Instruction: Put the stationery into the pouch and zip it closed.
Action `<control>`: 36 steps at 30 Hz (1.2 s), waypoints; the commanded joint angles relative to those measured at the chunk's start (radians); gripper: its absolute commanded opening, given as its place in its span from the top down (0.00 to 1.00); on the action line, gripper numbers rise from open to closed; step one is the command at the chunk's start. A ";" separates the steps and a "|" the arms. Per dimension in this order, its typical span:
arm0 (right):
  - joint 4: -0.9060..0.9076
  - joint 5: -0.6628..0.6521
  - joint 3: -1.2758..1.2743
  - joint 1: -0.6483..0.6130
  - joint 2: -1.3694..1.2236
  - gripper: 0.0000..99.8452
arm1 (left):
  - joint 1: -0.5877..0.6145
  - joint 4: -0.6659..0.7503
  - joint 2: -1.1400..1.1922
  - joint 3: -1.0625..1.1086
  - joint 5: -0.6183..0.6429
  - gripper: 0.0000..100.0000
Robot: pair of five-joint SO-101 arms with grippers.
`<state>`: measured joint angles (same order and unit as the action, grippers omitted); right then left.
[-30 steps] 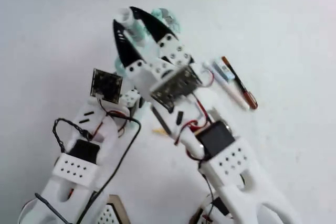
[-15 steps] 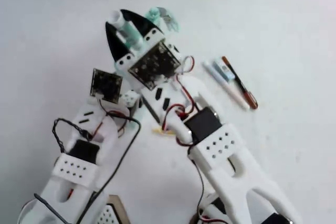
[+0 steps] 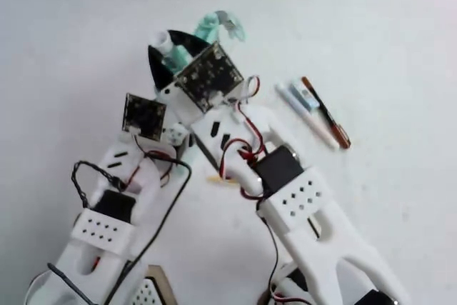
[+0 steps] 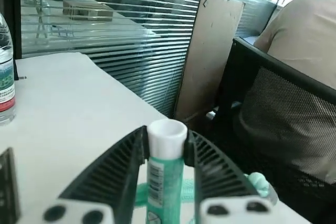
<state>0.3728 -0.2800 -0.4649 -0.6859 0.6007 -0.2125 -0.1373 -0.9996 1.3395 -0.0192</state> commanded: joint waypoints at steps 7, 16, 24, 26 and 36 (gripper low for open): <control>0.183 0.083 0.155 0.074 0.015 0.84 | -0.010 0.006 -0.013 -0.008 0.003 0.80; 0.288 0.081 0.158 0.176 0.084 0.84 | -0.007 0.006 -0.013 -0.008 0.003 0.80; 0.473 0.077 -0.003 0.415 0.245 0.84 | -0.004 0.006 -0.013 -0.008 0.002 0.80; 0.440 0.077 -0.121 0.489 0.260 0.84 | -0.002 0.006 -0.018 -0.008 0.002 0.80; -0.007 0.075 -0.624 0.561 0.119 0.84 | -0.001 0.006 -0.013 -0.008 0.002 0.80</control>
<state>0.4419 -0.2079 -1.0648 -0.1074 0.7587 -0.2125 -0.1373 -0.9996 1.3395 -0.0192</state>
